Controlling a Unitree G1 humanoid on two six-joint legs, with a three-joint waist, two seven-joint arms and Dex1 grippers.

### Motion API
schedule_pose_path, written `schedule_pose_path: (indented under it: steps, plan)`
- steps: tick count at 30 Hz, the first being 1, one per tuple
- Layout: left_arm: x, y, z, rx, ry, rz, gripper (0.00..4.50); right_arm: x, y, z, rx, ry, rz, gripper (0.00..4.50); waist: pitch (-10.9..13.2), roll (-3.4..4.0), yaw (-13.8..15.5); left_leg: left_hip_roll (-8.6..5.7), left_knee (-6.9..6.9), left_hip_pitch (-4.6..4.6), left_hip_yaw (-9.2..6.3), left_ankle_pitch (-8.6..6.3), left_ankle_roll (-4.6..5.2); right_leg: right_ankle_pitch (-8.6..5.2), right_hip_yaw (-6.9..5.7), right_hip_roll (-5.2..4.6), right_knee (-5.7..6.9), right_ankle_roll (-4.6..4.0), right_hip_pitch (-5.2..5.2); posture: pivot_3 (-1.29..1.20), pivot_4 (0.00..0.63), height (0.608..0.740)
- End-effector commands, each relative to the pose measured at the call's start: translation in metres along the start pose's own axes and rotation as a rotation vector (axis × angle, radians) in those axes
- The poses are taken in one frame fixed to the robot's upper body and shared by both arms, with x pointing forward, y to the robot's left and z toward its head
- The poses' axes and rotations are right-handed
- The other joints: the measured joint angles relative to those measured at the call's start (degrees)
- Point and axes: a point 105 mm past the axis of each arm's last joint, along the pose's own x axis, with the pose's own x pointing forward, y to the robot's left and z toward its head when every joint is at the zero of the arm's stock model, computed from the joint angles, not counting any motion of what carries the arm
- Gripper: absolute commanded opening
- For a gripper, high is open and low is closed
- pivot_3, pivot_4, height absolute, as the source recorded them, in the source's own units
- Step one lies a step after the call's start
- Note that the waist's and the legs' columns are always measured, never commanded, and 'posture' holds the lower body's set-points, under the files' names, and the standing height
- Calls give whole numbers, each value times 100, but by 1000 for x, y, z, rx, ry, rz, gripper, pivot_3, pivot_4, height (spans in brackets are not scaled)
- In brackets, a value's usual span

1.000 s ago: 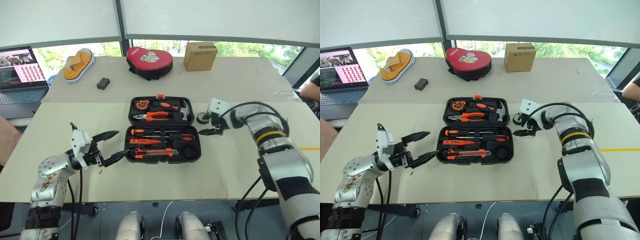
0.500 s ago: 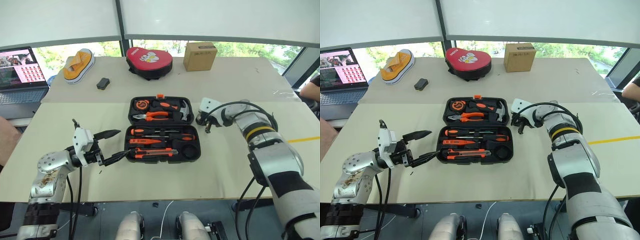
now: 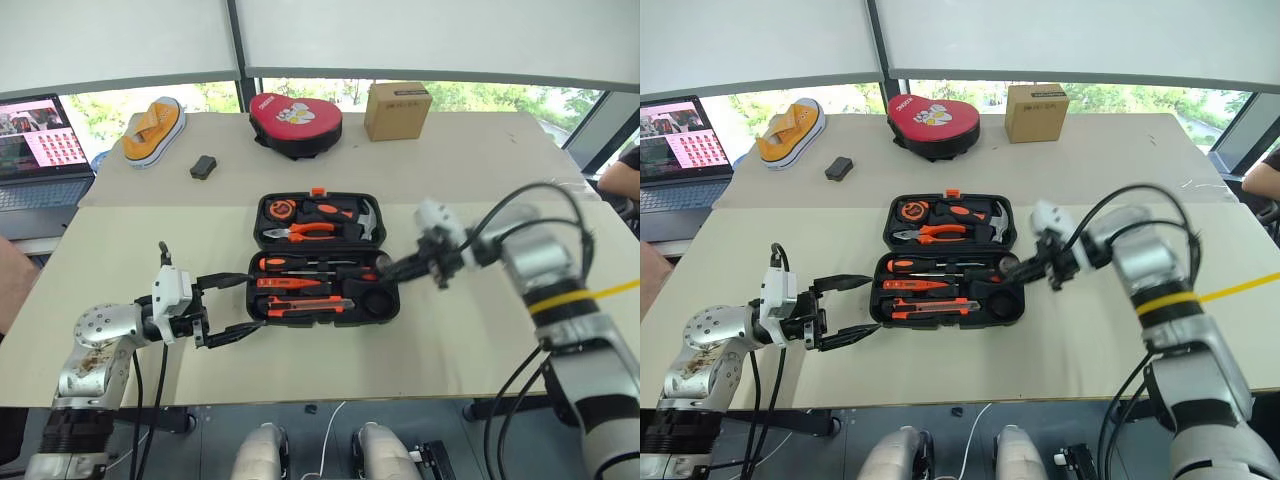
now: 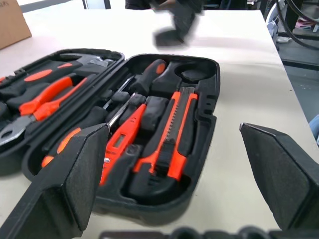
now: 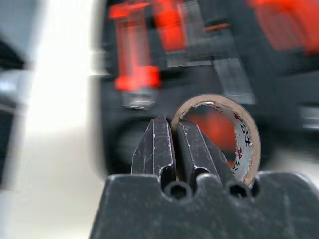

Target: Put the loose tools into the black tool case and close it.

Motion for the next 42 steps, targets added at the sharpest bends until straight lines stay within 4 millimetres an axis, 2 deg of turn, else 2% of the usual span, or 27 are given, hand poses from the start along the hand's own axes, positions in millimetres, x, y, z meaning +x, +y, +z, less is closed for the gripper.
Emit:
schedule_pose_path:
  steps: [1, 4, 10, 13, 15, 16, 17, 19, 22, 24, 28, 30, 31, 33, 34, 36, 38, 40, 41, 42]
  plan:
    - [4, -5, 6, 20, -15, -16, 4500, 4, 8, -3, -20, 66, -31, 11, 0, 0, 6, -1, 1, 1, 0, 0, 0, 0, -1, 0, -1, 0, 2, 0, 150, 740]
    - [0, -6, 3, 16, -1, -15, 4500, 7, 8, -21, -1, 145, -79, 11, 0, -1, 40, -5, 2, 2, -1, 0, 0, 0, -3, 1, -4, 0, 4, 0, 150, 740]
    - [-7, -4, -2, 14, 11, 0, 4500, 8, 10, -34, -17, 236, -73, 11, -1, -5, 40, -7, 5, 6, 3, 1, -1, 0, -3, 11, -4, 0, 9, 0, 150, 740]
    - [-11, -2, -6, 14, 28, 12, 4500, 6, 6, -34, -46, 252, -110, 11, -1, -7, 54, -7, 5, 7, 2, 1, 0, -1, -5, 12, -8, 0, 13, 0, 150, 740]
    - [-15, 0, -9, 9, 38, 25, 4500, 4, 8, -30, -37, 246, -91, 777, -2, -7, 56, -7, 5, 7, 3, 1, 0, 0, -4, 11, -9, 0, 14, 0, 150, 740]
    - [-16, 0, -10, 8, 41, 29, 4500, 4, 10, -28, -36, 244, -69, 948, -2, -7, 61, -7, 5, 7, 2, 1, 0, -1, -4, 11, -8, 0, 14, 0, 150, 740]
    - [-17, 1, -11, 7, 42, 31, 4500, 3, 13, -25, -41, 239, -47, 1329, -1, -8, 66, -7, 5, 7, 1, 1, 0, -1, -5, 11, -8, 0, 13, 0, 150, 740]
    - [-19, 1, -11, 5, 41, 39, 4500, 2, 11, -15, -62, 186, -46, 2072, -1, -8, 80, -7, 5, 7, 2, 1, 0, -1, -6, 11, -9, 0, 13, 0, 150, 740]
    - [-23, 4, -10, 0, 40, 62, 4500, -9, 23, 5, -79, 52, 56, 3033, 1, -10, 80, -5, 5, 4, 2, -1, 2, -1, -6, 13, -13, 0, 12, 0, 150, 740]
    - [-26, 6, -9, -1, 46, 73, 4500, -19, 26, 12, -99, -13, 84, 3033, 1, -11, 78, -4, 5, 3, 2, -1, 3, -1, -6, 12, -12, 0, 12, 0, 150, 740]
    - [-28, 12, -7, -5, 46, 112, 4500, -37, 14, 9, -147, -61, 12, 3033, 3, -13, 84, -5, 5, 4, 2, -1, 2, -1, -6, 10, -12, 0, 13, 0, 150, 740]
    - [-27, 29, -9, -34, 65, 207, 4500, -50, -5, 6, -119, -137, -114, 3033, 3, -14, 80, -4, 5, 5, 3, -1, 2, -1, -6, 11, -12, 0, 12, 0, 150, 740]
    - [-24, 41, -11, -37, 78, 269, 4242, -55, -16, 0, -112, -152, -195, 3072, 3, -15, 82, -4, 6, 6, 3, -1, 2, -1, -6, 13, -12, 0, 13, 0, 150, 740]
    - [-18, 58, -15, -73, 105, 345, 3783, -60, -36, -19, -96, -107, -346, 2541, 5, -17, 99, -6, 6, 7, 1, 1, 0, 0, -8, 15, -8, 0, 15, 0, 150, 740]
    - [-13, 67, -16, -74, 116, 380, 3381, -59, -43, -30, -111, -58, -405, 2344, 6, -19, 104, -9, 7, 8, 5, 4, -2, 0, -10, 15, -7, 0, 17, 0, 150, 740]
    - [-3, 81, -19, -76, 143, 432, 2515, -56, -55, -41, -141, -18, -485, 1598, 6, -20, 110, -11, 8, 8, 13, 5, -4, 0, -10, 14, -7, 1, 21, 0, 150, 740]
    - [7, 92, -22, -84, 167, 467, 1928, -51, -66, -42, -174, -17, -560, 1008, 7, -21, 99, -11, 8, 4, 21, 4, -3, 0, -5, 13, -11, 2, 17, 0, 150, 740]
    - [17, 101, -27, -78, 204, 493, 1095, -43, -72, -42, -195, -18, -575, 228, 10, -26, 60, -11, 8, 3, 33, 5, -5, 0, -6, 16, -10, 2, 16, 0, 150, 740]
    - [22, 104, -31, -77, 227, 495, 750, -38, -75, -40, -218, -28, -588, 0, 10, -26, 38, -11, 8, 2, 37, 8, -8, 1, -5, 16, -8, 2, 12, 0, 150, 740]
    - [30, 107, -33, -69, 237, 493, 387, -33, -77, -38, -228, -41, -594, 0, 11, -27, 11, -10, 7, 2, 38, 8, -9, 0, -1, 16, -4, 2, 10, 0, 150, 740]
